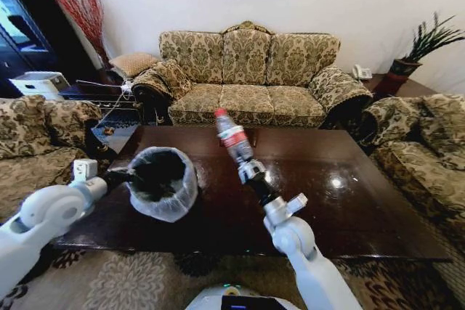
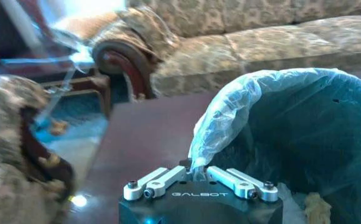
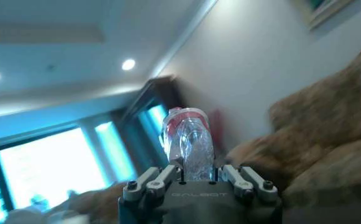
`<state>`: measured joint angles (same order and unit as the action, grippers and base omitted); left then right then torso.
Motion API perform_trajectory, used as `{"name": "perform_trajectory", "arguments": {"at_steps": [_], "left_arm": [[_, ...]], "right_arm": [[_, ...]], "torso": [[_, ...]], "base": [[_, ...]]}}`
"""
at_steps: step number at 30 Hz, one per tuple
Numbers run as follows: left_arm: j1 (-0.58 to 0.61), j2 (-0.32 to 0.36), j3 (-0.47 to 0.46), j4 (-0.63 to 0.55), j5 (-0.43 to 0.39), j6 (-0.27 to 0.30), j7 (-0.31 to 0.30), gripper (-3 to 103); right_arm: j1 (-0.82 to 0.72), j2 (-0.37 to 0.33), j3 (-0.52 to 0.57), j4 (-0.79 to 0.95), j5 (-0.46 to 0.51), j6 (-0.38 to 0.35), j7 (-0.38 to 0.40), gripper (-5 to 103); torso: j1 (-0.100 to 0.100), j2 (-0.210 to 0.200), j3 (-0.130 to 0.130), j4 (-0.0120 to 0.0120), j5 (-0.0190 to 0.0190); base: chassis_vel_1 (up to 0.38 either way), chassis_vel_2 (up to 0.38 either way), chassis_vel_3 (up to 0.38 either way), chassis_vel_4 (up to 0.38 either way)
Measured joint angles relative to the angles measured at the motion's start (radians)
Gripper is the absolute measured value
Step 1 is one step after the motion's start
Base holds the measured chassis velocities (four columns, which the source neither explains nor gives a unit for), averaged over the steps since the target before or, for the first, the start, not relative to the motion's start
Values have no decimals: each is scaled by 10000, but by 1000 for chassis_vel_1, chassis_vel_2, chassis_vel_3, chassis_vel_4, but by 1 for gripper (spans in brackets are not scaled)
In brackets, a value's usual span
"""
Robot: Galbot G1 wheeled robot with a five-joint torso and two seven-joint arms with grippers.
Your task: Move to the front of the table and place the trash on the table into the trash bin.
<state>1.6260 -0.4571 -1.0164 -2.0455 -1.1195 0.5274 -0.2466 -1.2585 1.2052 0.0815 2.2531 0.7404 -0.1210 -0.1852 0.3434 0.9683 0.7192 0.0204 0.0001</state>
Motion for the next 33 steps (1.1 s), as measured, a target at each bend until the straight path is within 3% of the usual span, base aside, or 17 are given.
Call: {"name": "perform_trajectory", "arguments": {"at_steps": [1, 4, 6, 8, 9, 11, 12, 14, 24, 26, 29, 32, 33], "left_arm": [[0, 0, 0, 0, 0, 0, 0, 0], [-448, 106, 147, 412, 136, -185, 10, 0], [-551, 123, 174, 472, 142, -212, 15, 0], [-744, 150, 223, 553, 147, -301, 27, 0], [-744, 150, 223, 553, 147, -301, 27, 0], [-735, 119, 232, 466, 266, -351, 73, 0], [-735, 119, 232, 466, 266, -351, 73, 0], [-636, -4, 233, 226, 446, -358, 135, 0], [-130, -454, 221, -1042, 811, -295, 337, 0], [-111, -493, 221, -1170, 810, -266, 344, 0], [-74, -559, 219, -1333, 792, -198, 380, 0], [16, -677, 207, -1411, 779, -139, 472, 0], [44, -708, 206, -1417, 777, -129, 485, 0]], "right_arm": [[0, 0, 0, 0, 0, 0, 0, 21], [133, -765, -510, 1030, 1017, -1189, 667, 21], [249, -889, -622, 1173, 1212, -1434, 857, 21], [750, -1217, -1147, 1445, 1604, -2313, 1680, 21], [750, -1217, -1147, 1445, 1604, -2313, 1680, 21], [1293, -1417, -1755, 1622, 2280, -3198, 2835, 21], [1293, -1417, -1755, 1622, 2280, -3198, 2835, 21], [1710, -1478, -2244, 1677, 2954, -3653, 3830, 21], [3004, -467, -3422, 510, 3570, -3566, 5618, 20], [3164, -314, -3460, 279, 3448, -3484, 5674, 18], [3428, -100, -3500, -161, 2687, -3255, 5439, 25], [3539, -17, -3489, -439, 1759, -2919, 4661, 41], [3536, -13, -3480, -461, 1616, -2863, 4507, 41]], "torso": [[0, 0, 0, 0, 0], [0, 0, 0, -2, -2], [0, 0, 0, -2, -2], [0, 0, 0, -2, 1], [0, 0, 0, -2, 1], [1, -1, 1, -2, 1], [1, -1, 1, -2, 1], [1, 0, 0, 0, -1], [0, 0, 0, -1, -1], [0, 0, 0, -1, -2], [0, 0, 0, -1, 0], [1, -1, 1, -1, 0], [1, -1, 0, -1, -1]], "base": [[0, 0, 0, 0], [0, 0, 0, 0], [0, 0, 0, 0], [0, 0, 0, 0], [0, 0, 0, 0], [0, 0, 0, 0], [0, 0, 0, 0], [0, 0, 0, 0], [0, 0, 0, 0], [0, 0, 0, 0], [0, 0, 0, 0], [0, 0, 0, 0], [0, 0, 0, 0]]}}
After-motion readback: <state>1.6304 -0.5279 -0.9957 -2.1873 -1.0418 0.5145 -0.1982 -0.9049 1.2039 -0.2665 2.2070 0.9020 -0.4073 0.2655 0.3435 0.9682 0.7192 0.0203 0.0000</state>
